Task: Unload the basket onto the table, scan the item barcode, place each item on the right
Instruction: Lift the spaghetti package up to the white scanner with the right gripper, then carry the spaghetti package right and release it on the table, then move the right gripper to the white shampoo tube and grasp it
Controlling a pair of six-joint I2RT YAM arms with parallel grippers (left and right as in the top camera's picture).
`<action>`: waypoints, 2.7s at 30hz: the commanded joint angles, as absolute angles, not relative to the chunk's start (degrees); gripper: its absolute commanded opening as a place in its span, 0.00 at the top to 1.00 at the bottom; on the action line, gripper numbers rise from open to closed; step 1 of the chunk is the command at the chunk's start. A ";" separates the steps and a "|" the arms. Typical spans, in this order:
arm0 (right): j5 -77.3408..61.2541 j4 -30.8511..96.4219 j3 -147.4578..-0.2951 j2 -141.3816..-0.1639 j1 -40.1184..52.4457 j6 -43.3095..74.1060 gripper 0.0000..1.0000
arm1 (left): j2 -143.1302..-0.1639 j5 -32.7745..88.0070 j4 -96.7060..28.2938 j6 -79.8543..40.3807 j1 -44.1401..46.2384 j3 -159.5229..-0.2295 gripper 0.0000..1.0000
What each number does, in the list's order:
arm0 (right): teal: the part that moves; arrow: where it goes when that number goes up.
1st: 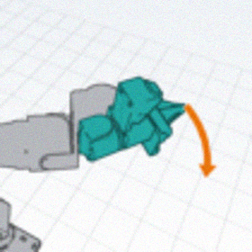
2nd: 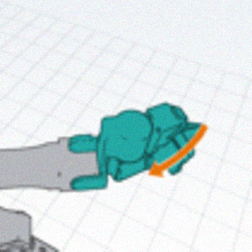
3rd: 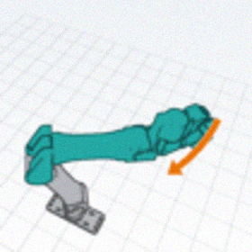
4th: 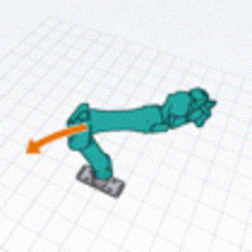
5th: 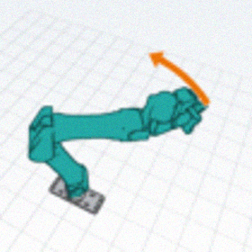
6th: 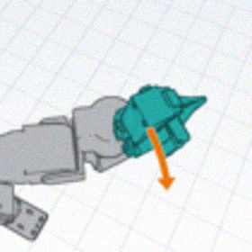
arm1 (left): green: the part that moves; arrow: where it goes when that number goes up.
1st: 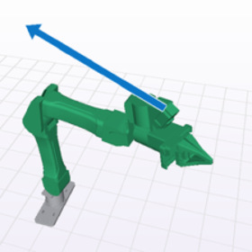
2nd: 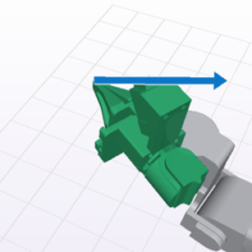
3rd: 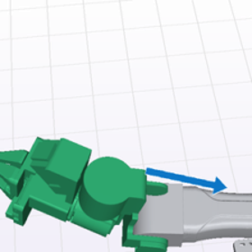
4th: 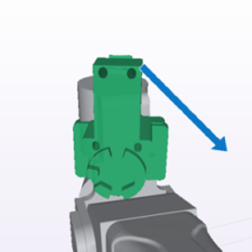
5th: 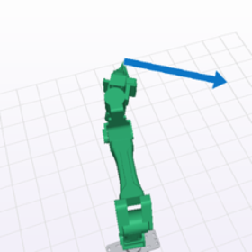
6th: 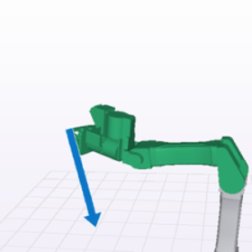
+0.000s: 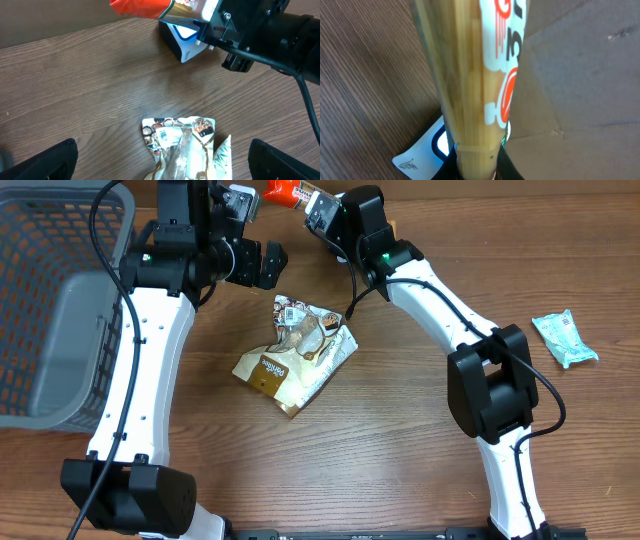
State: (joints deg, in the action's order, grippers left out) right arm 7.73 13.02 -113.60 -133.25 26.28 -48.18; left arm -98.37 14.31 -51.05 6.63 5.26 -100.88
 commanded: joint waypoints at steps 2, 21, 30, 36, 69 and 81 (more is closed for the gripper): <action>7.84 10.83 -116.01 -128.33 25.89 -37.65 0.96 | -97.49 14.44 -50.81 7.73 5.65 -101.41 0.00; 14.44 69.28 -115.81 -99.48 7.29 19.18 0.96 | -97.49 14.41 -50.81 7.73 5.65 -101.41 0.00; 21.82 74.96 -107.15 -104.62 -3.29 33.65 0.96 | -97.49 14.41 -50.81 7.73 5.65 -101.41 0.00; 25.08 68.07 -99.33 -110.59 -3.18 23.94 0.96 | -97.49 14.44 -50.81 7.73 5.65 -101.41 0.00; -20.73 64.25 -105.21 -119.46 18.33 28.36 0.01 | -97.49 14.44 -50.81 7.73 5.67 -101.41 0.00; -22.98 62.85 -98.61 -119.72 34.70 32.58 0.22 | -97.49 14.44 -50.81 7.73 5.67 -101.41 0.00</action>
